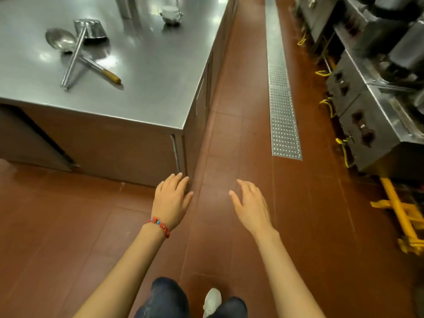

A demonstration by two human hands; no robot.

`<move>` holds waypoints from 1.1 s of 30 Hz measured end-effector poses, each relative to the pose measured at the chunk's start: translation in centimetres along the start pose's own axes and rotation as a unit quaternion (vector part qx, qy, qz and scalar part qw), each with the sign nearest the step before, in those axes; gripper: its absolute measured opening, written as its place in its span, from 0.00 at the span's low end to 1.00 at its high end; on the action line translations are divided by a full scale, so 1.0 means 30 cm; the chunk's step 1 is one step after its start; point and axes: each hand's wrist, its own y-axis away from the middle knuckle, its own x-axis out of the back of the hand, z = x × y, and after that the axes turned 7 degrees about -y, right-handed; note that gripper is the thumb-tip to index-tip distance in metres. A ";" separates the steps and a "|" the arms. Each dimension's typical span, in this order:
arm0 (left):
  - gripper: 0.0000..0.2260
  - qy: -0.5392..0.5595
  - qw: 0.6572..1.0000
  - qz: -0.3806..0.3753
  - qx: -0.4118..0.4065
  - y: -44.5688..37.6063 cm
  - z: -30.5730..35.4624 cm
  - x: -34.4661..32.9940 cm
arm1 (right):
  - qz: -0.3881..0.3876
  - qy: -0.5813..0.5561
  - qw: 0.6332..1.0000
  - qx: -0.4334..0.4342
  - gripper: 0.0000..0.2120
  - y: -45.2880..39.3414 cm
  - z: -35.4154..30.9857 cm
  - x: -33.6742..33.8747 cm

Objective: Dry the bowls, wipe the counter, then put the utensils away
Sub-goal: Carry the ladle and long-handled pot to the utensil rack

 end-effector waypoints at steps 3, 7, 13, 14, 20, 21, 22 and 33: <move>0.20 0.003 0.999 0.020 0.044 -0.054 -0.099 0.016 | -0.031 -0.004 0.999 0.037 0.23 -0.124 -0.075 -0.061; 0.20 0.001 0.994 0.049 0.097 -0.127 -0.269 0.053 | -0.060 -0.001 0.994 0.090 0.22 -0.285 -0.204 -0.152; 0.19 0.001 0.987 0.068 0.147 -0.267 -0.609 0.110 | -0.075 -0.016 0.989 0.127 0.22 -0.567 -0.469 -0.354; 0.19 -0.002 0.986 0.069 0.152 -0.297 -0.671 0.124 | -0.076 -0.017 0.989 0.128 0.22 -0.614 -0.520 -0.391; 0.20 -0.021 0.982 0.070 0.173 -0.483 -1.022 0.207 | -0.093 -0.036 0.986 0.130 0.23 -0.853 -0.791 -0.581; 0.20 -0.021 0.981 0.071 0.179 -0.516 -1.070 0.216 | -0.096 -0.039 0.985 0.135 0.23 -0.892 -0.826 -0.605; 0.20 -0.019 0.980 0.071 0.185 -0.550 -1.113 0.224 | -0.100 -0.040 0.984 0.139 0.22 -0.929 -0.857 -0.626; 0.20 0.011 0.965 0.076 0.249 -1.015 -1.471 0.243 | -0.128 -0.064 0.978 0.150 0.21 -1.516 -1.080 -0.821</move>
